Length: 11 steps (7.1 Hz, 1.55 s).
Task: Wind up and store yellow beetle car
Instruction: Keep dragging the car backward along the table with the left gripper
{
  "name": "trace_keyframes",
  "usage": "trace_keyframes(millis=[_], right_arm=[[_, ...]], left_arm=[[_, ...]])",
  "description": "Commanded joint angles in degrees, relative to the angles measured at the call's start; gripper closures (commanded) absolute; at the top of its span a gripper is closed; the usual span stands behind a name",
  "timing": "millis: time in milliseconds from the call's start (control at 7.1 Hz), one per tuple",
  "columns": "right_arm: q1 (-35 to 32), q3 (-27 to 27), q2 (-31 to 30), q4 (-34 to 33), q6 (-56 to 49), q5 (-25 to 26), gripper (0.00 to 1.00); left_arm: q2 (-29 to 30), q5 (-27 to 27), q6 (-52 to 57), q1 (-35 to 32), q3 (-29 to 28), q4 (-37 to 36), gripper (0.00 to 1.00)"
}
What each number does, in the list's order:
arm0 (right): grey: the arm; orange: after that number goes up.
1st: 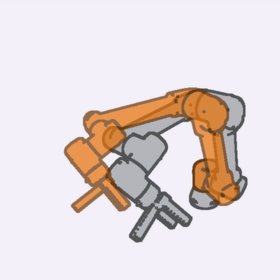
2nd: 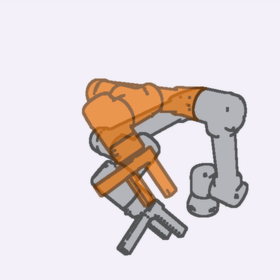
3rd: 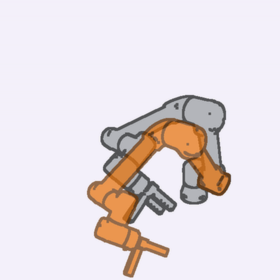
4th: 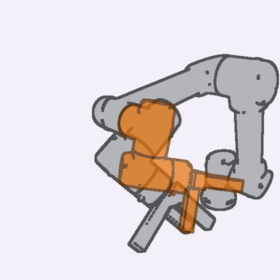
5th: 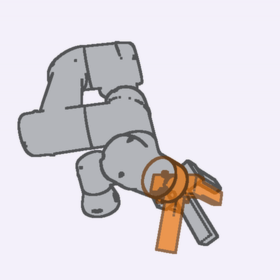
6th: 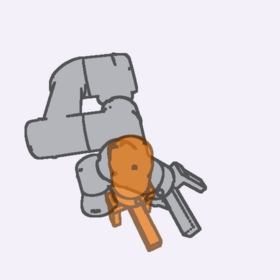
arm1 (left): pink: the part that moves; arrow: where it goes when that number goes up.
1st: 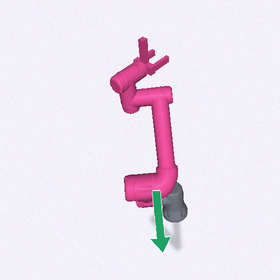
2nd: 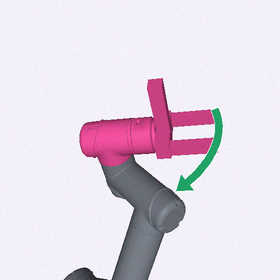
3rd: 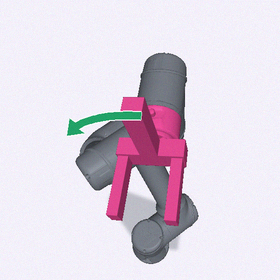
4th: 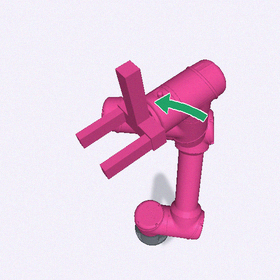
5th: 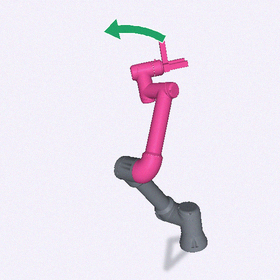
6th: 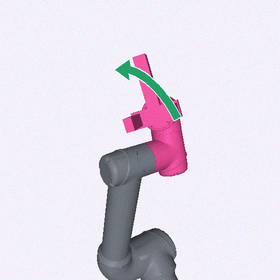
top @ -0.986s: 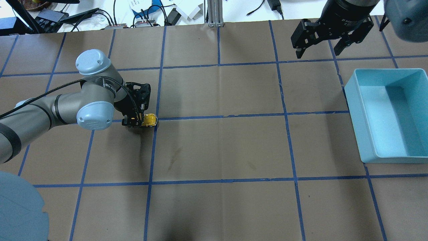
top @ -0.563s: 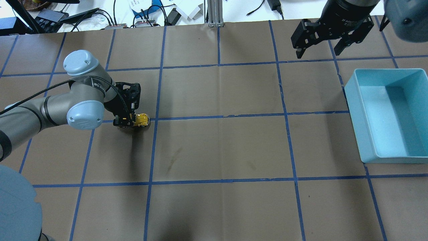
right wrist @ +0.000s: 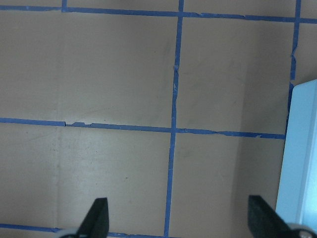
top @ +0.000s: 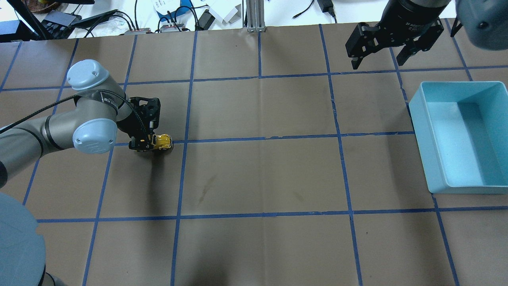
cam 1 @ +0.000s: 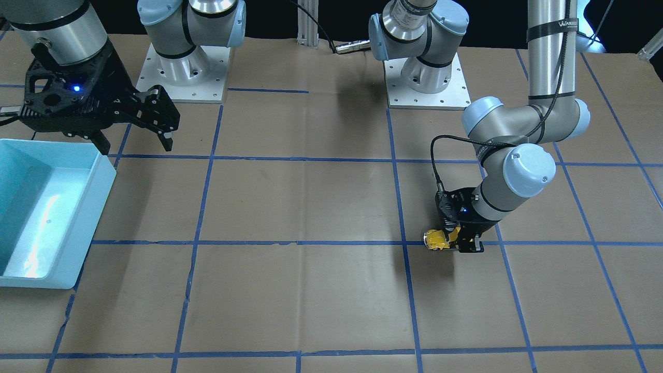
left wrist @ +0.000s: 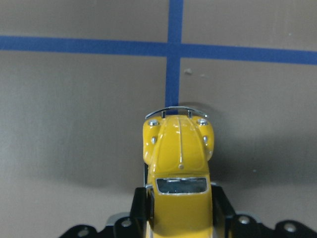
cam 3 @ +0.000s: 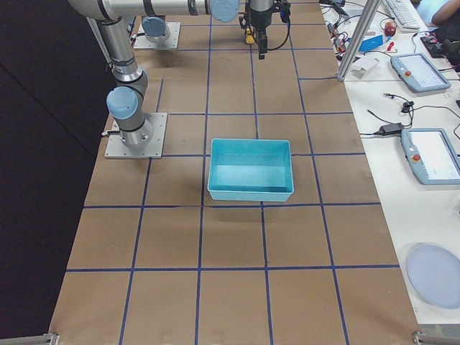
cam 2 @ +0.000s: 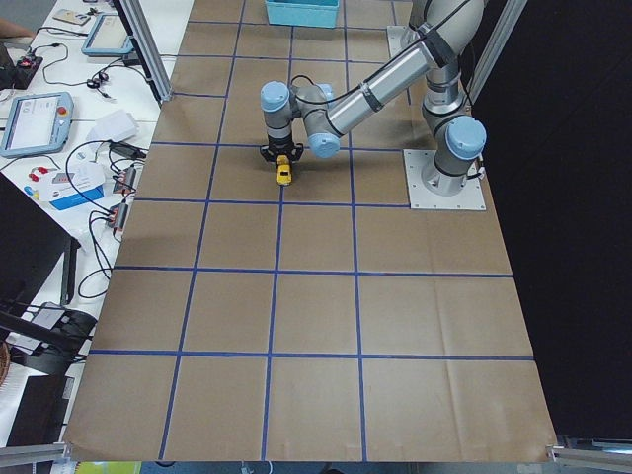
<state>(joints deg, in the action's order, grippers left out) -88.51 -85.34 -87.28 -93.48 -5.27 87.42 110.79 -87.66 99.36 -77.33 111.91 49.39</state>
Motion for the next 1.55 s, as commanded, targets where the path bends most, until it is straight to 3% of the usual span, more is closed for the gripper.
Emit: trace_keyframes(millis=[0, 1408], right_arm=[[0.0, 0.0, 0.0, -0.1, 0.0, -0.1, 0.00], [0.0, -0.1, 0.0, -0.1, 0.0, -0.1, 0.00]], left_arm=[[-0.1, 0.0, 3.4, 0.7, 0.1, 0.3, 0.76], [-0.1, -0.1, 7.8, 4.4, 0.1, 1.0, 0.76]])
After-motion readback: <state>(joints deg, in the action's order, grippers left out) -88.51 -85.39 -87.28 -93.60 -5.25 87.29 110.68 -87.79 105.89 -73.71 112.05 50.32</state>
